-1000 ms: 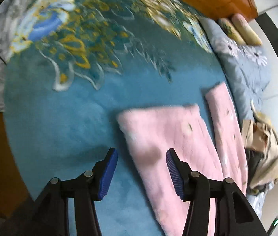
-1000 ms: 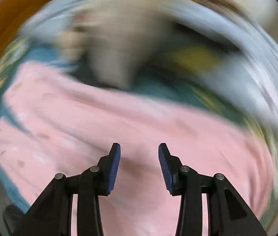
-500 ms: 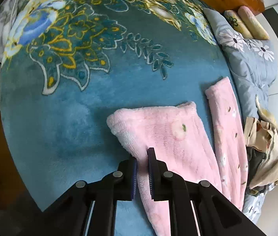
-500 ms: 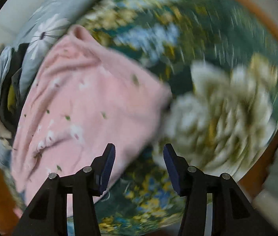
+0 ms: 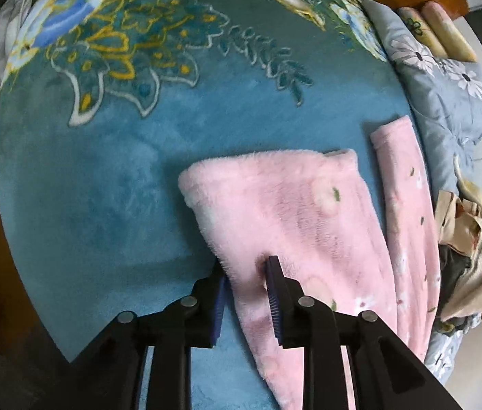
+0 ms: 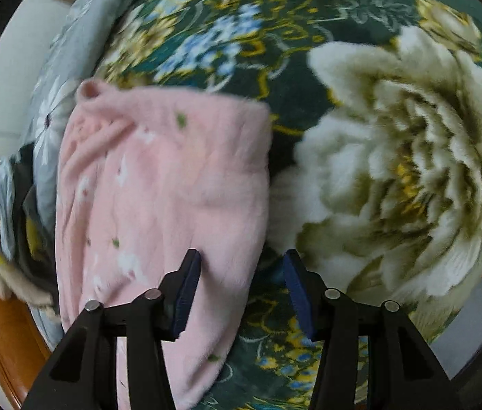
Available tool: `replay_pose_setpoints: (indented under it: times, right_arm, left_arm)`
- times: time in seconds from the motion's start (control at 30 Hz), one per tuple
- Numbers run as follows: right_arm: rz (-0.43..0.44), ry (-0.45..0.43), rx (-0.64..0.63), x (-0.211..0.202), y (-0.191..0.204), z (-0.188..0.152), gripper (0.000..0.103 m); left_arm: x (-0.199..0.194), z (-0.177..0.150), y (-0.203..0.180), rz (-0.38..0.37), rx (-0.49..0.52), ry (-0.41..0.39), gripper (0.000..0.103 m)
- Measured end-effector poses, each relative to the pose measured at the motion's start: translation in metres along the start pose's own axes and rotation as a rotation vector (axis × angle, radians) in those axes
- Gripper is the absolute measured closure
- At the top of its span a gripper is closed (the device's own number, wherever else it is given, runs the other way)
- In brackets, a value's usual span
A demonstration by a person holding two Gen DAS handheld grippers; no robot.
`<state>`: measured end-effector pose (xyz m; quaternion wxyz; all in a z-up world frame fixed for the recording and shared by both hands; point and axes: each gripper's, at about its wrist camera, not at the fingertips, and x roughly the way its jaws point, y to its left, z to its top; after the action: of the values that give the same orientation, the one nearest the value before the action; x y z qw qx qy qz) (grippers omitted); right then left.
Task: Fold clothes
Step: 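Grasp the leg edge with the left tool while the right tool lifts the cuff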
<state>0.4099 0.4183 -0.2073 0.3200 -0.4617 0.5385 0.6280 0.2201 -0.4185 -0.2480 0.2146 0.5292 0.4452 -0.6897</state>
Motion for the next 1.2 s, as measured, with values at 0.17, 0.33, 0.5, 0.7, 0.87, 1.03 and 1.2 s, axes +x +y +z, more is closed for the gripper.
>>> replay_pose_setpoints:
  times: [0.17,0.33,0.5,0.7,0.87,1.03,1.2]
  right_arm:
    - [-0.042,-0.009,-0.1,-0.01,0.019,0.005,0.099]
    - [-0.185,-0.029,-0.112,-0.022,-0.004,0.02,0.1]
    - [-0.145,-0.008,-0.112,-0.016,-0.006,0.011,0.1]
    - [0.04,-0.016,-0.122,-0.031,0.03,0.014,0.1]
    - [0.292,-0.091,-0.163,-0.076,0.08,0.029,0.1]
    - [0.431,-0.167,-0.155,-0.103,0.115,0.05,0.1]
    - [0.482,-0.178,-0.094,-0.087,0.143,0.076,0.1]
  left_arm:
    - [0.003,-0.001,0.003,-0.016,-0.021,-0.013,0.078]
    - [0.003,0.0,0.004,-0.029,-0.036,-0.028,0.078]
    - [-0.002,-0.004,0.003,-0.051,-0.033,-0.044,0.09]
    - [-0.033,-0.004,-0.001,-0.119,-0.063,-0.126,0.098]
    - [-0.075,0.004,-0.021,-0.197,-0.118,-0.162,0.098]
    - [-0.105,0.011,-0.048,-0.2,-0.166,-0.171,0.098]
    - [-0.107,0.023,-0.092,-0.162,-0.098,-0.18,0.098]
